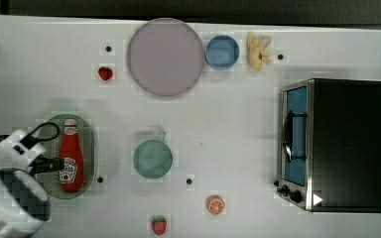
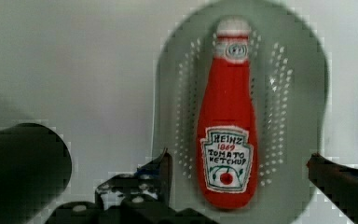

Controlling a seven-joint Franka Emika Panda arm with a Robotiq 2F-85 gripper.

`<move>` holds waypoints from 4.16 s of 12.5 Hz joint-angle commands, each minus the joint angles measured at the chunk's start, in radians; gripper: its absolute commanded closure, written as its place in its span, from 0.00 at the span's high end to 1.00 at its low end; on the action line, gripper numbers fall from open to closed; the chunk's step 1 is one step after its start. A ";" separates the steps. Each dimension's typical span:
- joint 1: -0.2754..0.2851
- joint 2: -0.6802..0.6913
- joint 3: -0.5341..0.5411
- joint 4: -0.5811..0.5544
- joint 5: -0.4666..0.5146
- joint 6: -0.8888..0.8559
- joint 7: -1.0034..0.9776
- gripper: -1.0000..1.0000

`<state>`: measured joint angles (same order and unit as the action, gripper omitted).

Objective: Pick ketchup from strainer and place it on the table

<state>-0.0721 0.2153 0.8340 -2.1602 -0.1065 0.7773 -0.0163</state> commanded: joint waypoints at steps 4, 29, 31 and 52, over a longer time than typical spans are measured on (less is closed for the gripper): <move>-0.004 0.213 -0.021 -0.033 -0.158 0.142 0.180 1.00; -0.165 0.104 0.094 0.297 -0.014 -0.235 0.317 0.59; -0.207 0.103 0.070 0.370 -0.016 -0.337 0.299 0.59; -0.422 0.035 -0.329 0.014 -0.071 -0.089 -0.211 0.59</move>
<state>-0.5156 0.2783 0.5005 -2.1426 -0.1812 0.6611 -0.1830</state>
